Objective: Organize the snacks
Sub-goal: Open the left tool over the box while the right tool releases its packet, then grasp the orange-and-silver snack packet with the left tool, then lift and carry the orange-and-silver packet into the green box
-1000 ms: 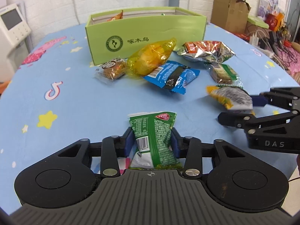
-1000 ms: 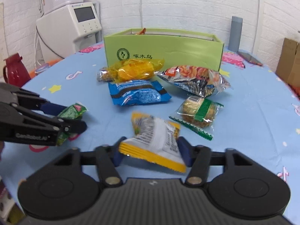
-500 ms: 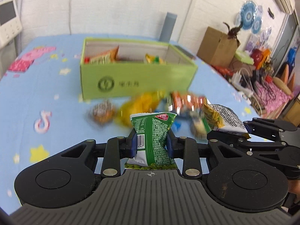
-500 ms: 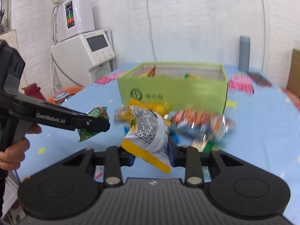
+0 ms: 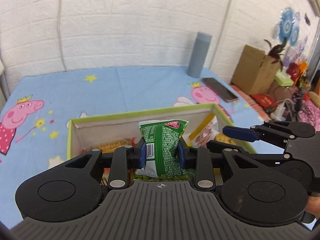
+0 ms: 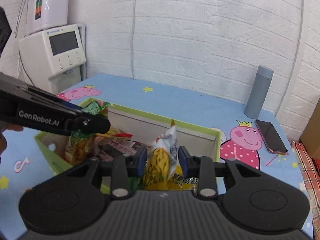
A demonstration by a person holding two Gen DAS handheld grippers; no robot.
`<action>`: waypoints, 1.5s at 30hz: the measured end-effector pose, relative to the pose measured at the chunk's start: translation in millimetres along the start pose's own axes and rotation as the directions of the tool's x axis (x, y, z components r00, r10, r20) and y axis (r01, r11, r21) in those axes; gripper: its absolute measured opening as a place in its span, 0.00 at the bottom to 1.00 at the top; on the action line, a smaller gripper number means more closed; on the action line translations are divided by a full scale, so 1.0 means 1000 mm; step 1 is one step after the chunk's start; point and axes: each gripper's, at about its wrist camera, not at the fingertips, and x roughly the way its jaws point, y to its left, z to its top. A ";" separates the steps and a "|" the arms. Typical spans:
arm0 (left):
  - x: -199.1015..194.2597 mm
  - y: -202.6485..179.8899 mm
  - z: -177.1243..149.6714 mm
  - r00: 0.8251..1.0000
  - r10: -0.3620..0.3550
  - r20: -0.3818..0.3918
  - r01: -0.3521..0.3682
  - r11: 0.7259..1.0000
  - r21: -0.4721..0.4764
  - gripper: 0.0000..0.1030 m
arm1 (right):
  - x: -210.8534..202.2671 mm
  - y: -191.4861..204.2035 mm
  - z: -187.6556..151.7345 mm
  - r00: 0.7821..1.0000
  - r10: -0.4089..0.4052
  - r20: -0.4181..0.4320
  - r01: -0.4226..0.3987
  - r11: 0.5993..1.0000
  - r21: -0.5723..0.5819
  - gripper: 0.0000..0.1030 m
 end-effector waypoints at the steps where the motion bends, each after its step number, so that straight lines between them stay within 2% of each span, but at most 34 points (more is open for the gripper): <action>1: 0.011 0.002 0.001 1.000 0.011 -0.012 -0.011 1.000 0.009 0.13 | 0.013 -0.003 0.001 1.000 -0.005 -0.015 0.005 1.000 -0.003 0.39; 3: 0.025 0.003 0.000 0.999 0.025 -0.024 -0.024 0.999 0.024 0.18 | 0.029 -0.008 0.000 0.999 -0.004 -0.039 0.003 1.000 -0.007 0.48; 4: 0.027 0.003 -0.002 0.999 0.029 -0.020 -0.029 0.999 0.026 0.26 | 0.032 -0.009 -0.002 0.999 0.002 -0.042 -0.002 1.000 -0.003 0.61; 5: 0.027 0.003 -0.002 1.000 0.026 -0.009 -0.026 0.999 0.031 0.31 | 0.031 -0.009 -0.003 0.999 0.004 -0.034 -0.004 1.000 -0.003 0.64; 7: 0.015 0.001 -0.007 0.999 0.030 0.042 -0.032 0.999 0.044 0.52 | 0.021 -0.006 -0.002 1.000 0.011 -0.010 -0.011 1.000 -0.006 0.68; 9: -0.002 -0.004 -0.008 0.995 0.039 0.091 -0.045 0.997 0.056 0.59 | 0.002 -0.003 -0.002 0.999 0.022 0.030 -0.022 1.000 -0.008 0.79; 10: -0.010 -0.007 -0.010 0.994 0.043 0.105 -0.050 0.997 0.060 0.59 | -0.008 -0.001 -0.002 0.999 0.019 0.045 -0.018 1.000 -0.015 0.92; 14: -0.047 -0.019 -0.020 0.991 -0.006 0.134 -0.002 0.998 0.058 0.60 | -0.055 0.010 -0.012 0.995 -0.010 0.095 0.016 0.998 -0.063 0.91; 17: -0.067 -0.028 -0.040 0.990 -0.052 0.129 0.045 0.998 0.054 0.67 | -0.082 0.011 -0.036 0.996 0.003 0.085 0.001 0.999 -0.043 0.91; 22: -0.066 -0.052 -0.083 0.987 -0.159 0.016 0.158 0.986 0.052 0.66 | -0.103 0.013 -0.093 1.000 0.024 0.019 -0.024 0.999 0.039 0.91; 26: -0.037 -0.067 -0.102 0.980 -0.178 -0.089 0.182 0.983 0.036 0.64 | -0.112 0.004 -0.129 0.999 0.034 -0.006 -0.033 0.984 0.173 0.91; 29: -0.016 -0.070 -0.102 0.963 -0.229 -0.139 0.232 0.973 0.005 0.67 | -0.104 -0.006 -0.137 0.997 0.082 -0.017 -0.074 0.957 0.280 0.91; 36: 0.019 -0.070 -0.101 0.947 -0.253 -0.198 0.250 0.967 -0.042 0.72 | -0.066 -0.016 -0.140 0.987 0.143 -0.069 -0.113 0.939 0.326 0.91; 39: 0.024 -0.068 -0.102 0.923 -0.323 -0.210 0.310 0.946 -0.092 0.51 | -0.057 -0.015 -0.141 0.983 0.171 -0.067 -0.140 0.932 0.335 0.91; 40: 0.022 -0.069 -0.101 0.927 -0.315 -0.205 0.303 0.949 -0.088 0.44 | -0.058 -0.014 -0.140 0.984 0.165 -0.065 -0.135 0.935 0.327 0.90; 42: 0.016 -0.073 -0.100 0.932 -0.307 -0.193 0.299 0.952 -0.070 0.35 | -0.064 -0.011 -0.139 0.985 0.158 -0.063 -0.132 0.944 0.302 0.86; 45: 0.005 -0.083 -0.101 0.940 -0.292 -0.176 0.288 0.956 -0.050 0.28 | -0.076 -0.006 -0.141 0.990 0.128 -0.057 -0.108 0.957 0.269 0.83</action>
